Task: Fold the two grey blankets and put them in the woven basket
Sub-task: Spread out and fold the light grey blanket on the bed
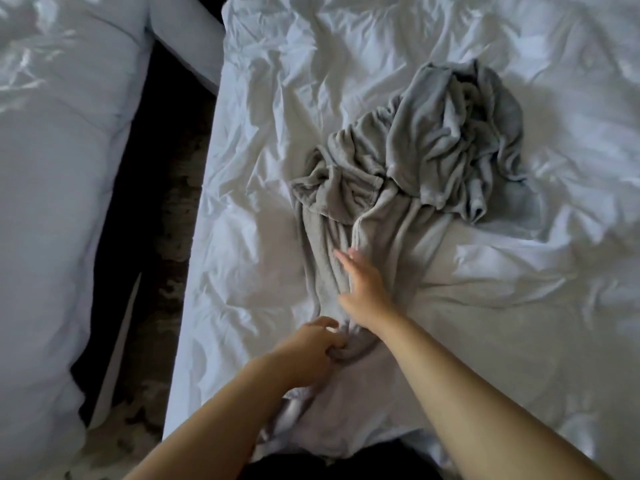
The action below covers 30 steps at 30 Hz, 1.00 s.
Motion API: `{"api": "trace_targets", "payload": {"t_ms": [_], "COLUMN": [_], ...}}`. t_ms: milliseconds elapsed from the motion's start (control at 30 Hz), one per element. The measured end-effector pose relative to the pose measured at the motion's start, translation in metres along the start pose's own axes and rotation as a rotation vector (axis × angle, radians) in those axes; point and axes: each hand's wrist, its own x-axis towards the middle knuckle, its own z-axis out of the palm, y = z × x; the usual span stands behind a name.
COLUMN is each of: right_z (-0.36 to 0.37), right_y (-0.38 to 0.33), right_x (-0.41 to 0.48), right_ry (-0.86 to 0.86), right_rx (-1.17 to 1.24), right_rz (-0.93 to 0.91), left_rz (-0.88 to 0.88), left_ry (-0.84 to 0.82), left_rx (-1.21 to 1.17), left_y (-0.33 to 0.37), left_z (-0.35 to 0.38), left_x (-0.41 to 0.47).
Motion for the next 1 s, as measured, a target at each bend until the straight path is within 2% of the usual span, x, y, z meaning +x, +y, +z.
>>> {"api": "trace_targets", "payload": {"t_ms": [67, 133, 233, 300, 467, 567, 633, 733, 800, 867, 900, 967, 1000], "right_z": [-0.007, -0.017, -0.042, -0.06, -0.096, -0.12, -0.139, -0.18, -0.205, -0.223, -0.229, -0.234, -0.233], "right_y": [0.001, 0.008, 0.016, 0.016, 0.014, 0.003, -0.004, -0.008, -0.009, -0.008, -0.01, -0.019, -0.032], "right_x": [-0.001, -0.013, -0.038, -0.055, -0.1, -0.116, -0.119, -0.12, -0.124, -0.13, -0.132, -0.131, -0.129], "right_ry": [-0.327, -0.415, -0.225, -0.149, -0.171, -0.208, -0.091, 0.272, 0.542, 0.71, 0.699, 0.542, 0.485], "right_rx": [-0.336, -0.534, -0.356, -0.298, -0.214, -0.353, -0.313, -0.162, -0.149, -0.148, -0.166, -0.24, -0.243], "right_rz": [-0.046, 0.051, 0.219, 0.263, 0.206, 0.131, 0.113, 0.067, 0.053, 0.103, 0.162, 0.243, 0.194], "left_rz": [0.034, 0.025, -0.059, -0.095, -0.069, -0.084, -0.079, -0.041, -0.025, 0.045, 0.097, 0.197, 0.24], "left_ry": [0.059, 0.146, 0.276, 0.29, 0.039, -0.107, -0.052, 0.265, 0.472, 0.619, 0.651, 0.603, 0.551], "left_rx": [0.05, 0.131, 0.205, 0.214, 0.367, 0.319, 0.345, 0.398, 0.229, 0.019, -0.082, -0.26, -0.317], "left_y": [0.004, 0.005, 0.002, -0.001, 0.004, 0.021, 0.038, 0.067, 0.083, 0.099, 0.108, 0.133, 0.148], "left_z": [-0.017, -0.036, -0.057, -0.065, -0.076, -0.089, -0.106, -0.146, -0.171, -0.187, -0.191, -0.191, -0.189], "left_x": [-0.01, -0.023, -0.043, -0.052, -0.064, -0.07, -0.07, -0.073, -0.08, -0.088, -0.091, -0.096, -0.099]}}
